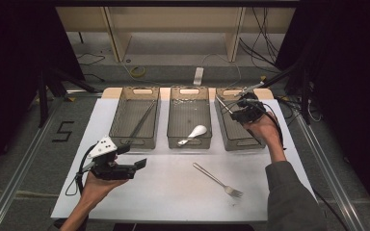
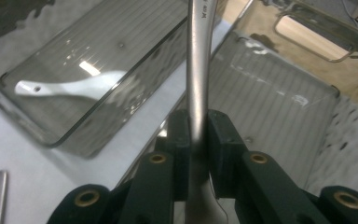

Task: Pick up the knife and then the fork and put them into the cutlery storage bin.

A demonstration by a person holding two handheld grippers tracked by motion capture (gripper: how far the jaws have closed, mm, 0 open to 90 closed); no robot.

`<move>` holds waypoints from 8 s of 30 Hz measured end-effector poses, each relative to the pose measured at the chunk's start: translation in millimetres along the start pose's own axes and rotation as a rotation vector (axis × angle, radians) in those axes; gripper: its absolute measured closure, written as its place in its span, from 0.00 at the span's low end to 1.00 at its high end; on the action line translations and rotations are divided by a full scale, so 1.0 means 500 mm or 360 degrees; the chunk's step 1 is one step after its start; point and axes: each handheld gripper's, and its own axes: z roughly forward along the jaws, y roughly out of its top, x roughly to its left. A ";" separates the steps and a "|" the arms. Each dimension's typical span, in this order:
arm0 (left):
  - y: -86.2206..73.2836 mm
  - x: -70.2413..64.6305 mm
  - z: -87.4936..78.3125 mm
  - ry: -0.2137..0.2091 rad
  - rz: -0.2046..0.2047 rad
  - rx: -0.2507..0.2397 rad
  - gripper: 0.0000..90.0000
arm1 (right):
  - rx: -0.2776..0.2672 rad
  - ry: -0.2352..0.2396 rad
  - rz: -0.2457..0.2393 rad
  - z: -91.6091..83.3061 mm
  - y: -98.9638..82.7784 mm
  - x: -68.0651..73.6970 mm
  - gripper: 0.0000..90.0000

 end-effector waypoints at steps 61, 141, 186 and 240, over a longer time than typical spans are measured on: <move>0.002 -0.003 0.001 -0.0036 -0.0015 -0.0004 0.17 | -0.0040 0.0208 0.0127 0.001 0.030 0.032 0.34; 0.001 -0.001 -0.001 -0.0029 -0.0023 -0.0020 0.17 | 0.0448 0.0447 -0.0421 0.029 -0.201 0.264 0.65; 0.000 -0.002 0.001 -0.0037 -0.0017 -0.0010 0.17 | 0.0568 0.0402 -0.0485 0.052 -0.201 0.275 0.90; 0.000 0.002 -0.001 -0.0036 -0.0028 -0.0012 0.17 | 0.0459 0.0410 -0.0419 0.027 -0.193 0.240 0.94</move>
